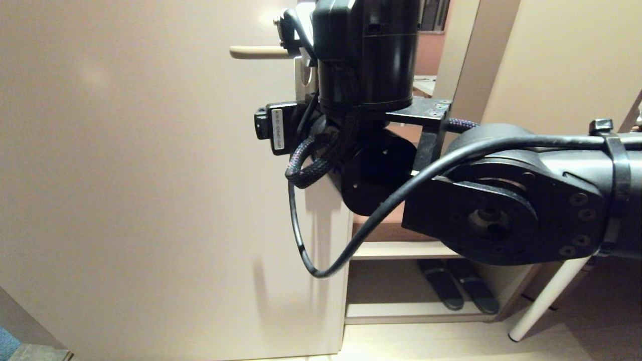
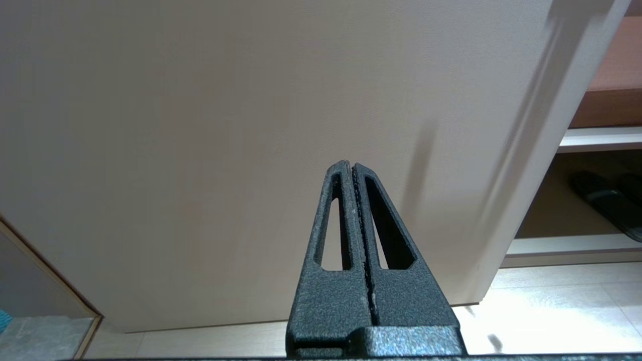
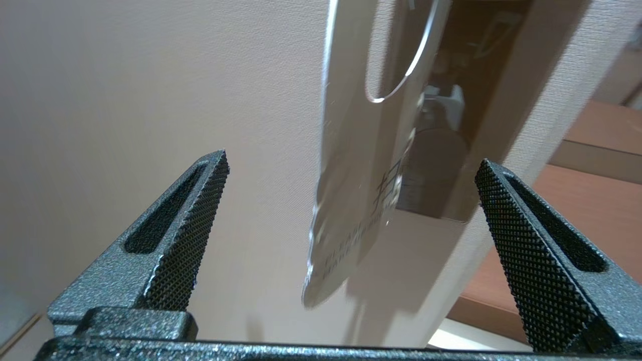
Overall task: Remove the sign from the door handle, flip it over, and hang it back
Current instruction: Take down the sign
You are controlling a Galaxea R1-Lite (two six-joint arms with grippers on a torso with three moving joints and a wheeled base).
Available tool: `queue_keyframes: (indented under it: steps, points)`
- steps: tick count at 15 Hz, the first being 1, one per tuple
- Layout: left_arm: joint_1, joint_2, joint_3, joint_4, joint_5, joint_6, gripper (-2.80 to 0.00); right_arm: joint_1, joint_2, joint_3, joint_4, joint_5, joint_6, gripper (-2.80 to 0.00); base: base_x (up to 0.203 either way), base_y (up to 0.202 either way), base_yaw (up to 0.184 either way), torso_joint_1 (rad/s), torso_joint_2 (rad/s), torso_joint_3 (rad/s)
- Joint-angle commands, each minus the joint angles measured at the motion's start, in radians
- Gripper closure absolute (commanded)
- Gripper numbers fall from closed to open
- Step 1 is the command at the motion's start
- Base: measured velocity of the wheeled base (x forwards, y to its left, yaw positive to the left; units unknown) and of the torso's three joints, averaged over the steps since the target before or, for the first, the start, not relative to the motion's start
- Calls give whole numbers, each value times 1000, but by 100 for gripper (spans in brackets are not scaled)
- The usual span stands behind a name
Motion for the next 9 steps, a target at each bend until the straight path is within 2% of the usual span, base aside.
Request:
queue_keyframes:
  steps: [1,3,9]
  points:
    - [0,2,0,-1,1,0,0,0,19,-17,-1,-24,0,-280,0,0,0,0,0,0]
    - [0,2,0,-1,1,0,0,0,31,-28,-3,-55,0,-280,0,0,0,0,0,0]
    - [0,2,0,0,1,0,0,0,46,-31,-44,-66,-9,-280,0,0,0,0,0,0]
